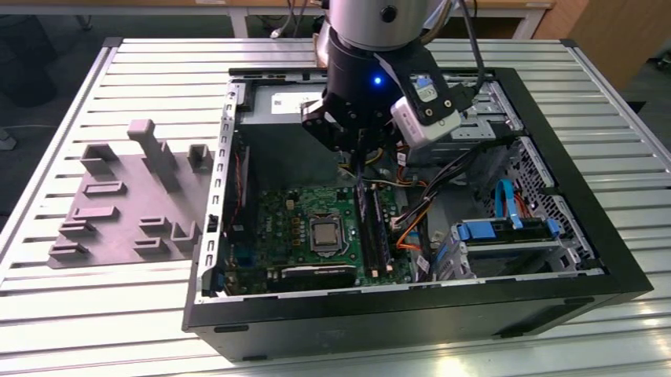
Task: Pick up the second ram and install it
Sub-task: 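Insert the second ram into the second slot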
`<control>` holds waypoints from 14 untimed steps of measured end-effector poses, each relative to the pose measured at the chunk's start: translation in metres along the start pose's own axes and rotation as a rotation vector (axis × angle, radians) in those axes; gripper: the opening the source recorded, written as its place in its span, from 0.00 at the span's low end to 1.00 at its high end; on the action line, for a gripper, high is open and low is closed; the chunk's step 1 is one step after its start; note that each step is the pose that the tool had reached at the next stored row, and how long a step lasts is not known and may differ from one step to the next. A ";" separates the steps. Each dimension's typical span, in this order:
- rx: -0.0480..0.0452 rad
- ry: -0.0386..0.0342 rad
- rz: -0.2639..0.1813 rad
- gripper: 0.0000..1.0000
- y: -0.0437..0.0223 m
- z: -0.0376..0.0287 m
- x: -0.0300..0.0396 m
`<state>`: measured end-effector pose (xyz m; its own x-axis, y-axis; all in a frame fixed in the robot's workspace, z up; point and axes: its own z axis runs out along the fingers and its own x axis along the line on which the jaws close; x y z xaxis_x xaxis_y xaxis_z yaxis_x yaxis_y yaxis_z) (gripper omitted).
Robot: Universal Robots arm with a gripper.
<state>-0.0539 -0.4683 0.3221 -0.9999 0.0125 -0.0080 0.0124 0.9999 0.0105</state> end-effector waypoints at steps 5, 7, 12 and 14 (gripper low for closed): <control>0.0001 0.0039 -0.017 0.15 -0.0004 0.0076 -0.0016; 0.0000 0.0044 -0.026 0.15 -0.0006 0.0105 -0.0019; 0.0001 0.0045 -0.027 0.15 -0.0009 0.0133 -0.0019; 0.0001 0.0045 -0.027 0.15 -0.0010 0.0140 -0.0019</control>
<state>-0.0519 -0.4693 0.3081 -0.9999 -0.0143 -0.0038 -0.0144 0.9998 0.0102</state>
